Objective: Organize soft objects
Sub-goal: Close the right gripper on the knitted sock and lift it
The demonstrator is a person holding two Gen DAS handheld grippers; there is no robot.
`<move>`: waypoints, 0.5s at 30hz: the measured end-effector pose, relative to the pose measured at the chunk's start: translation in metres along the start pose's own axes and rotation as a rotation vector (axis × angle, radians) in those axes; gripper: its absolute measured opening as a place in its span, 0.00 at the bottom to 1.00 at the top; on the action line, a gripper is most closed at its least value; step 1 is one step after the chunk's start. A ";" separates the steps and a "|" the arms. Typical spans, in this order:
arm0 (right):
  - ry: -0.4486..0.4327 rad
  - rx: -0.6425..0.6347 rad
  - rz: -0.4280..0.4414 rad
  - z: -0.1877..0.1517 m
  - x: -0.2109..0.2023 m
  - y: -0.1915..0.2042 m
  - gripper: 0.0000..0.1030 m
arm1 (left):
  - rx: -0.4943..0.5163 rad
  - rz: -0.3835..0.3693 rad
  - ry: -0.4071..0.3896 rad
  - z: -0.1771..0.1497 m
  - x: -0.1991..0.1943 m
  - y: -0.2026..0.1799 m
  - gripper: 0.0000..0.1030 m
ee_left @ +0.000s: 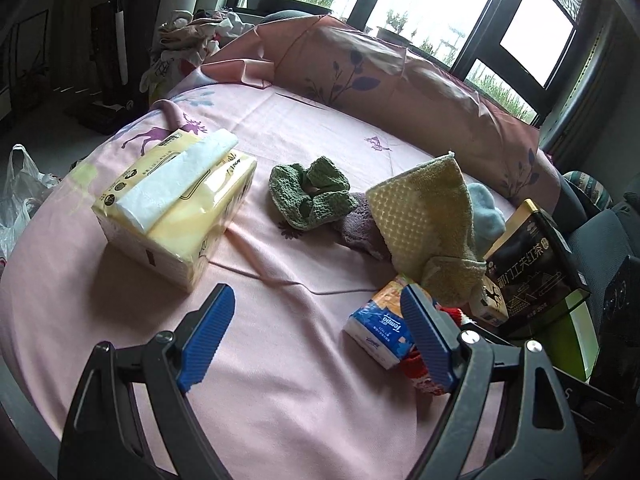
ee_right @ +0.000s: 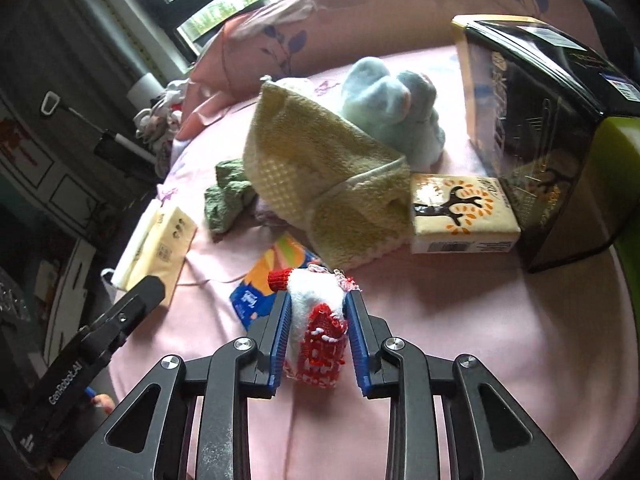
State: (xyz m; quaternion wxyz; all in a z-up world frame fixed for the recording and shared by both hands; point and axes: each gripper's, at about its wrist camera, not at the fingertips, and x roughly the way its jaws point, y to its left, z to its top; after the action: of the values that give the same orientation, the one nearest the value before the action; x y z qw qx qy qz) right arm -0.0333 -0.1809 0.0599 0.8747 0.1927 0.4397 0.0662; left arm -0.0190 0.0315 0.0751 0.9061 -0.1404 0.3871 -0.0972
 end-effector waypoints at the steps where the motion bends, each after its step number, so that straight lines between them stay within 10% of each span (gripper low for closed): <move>1: 0.004 -0.010 -0.003 0.000 0.001 0.002 0.29 | 0.001 0.000 0.002 0.000 0.000 0.000 0.80; 12: 0.024 0.075 -0.038 0.005 -0.002 -0.023 0.30 | 0.058 -0.092 0.102 -0.014 0.011 -0.026 0.67; 15: 0.014 0.085 -0.021 0.006 -0.007 -0.027 0.45 | 0.085 -0.131 0.124 -0.021 0.013 -0.040 0.66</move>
State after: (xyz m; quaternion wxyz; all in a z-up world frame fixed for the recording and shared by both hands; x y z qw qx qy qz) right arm -0.0336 -0.2091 0.0576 0.8634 0.2245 0.4500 0.0398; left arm -0.0277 -0.0133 0.0657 0.8771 -0.1205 0.4281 -0.1812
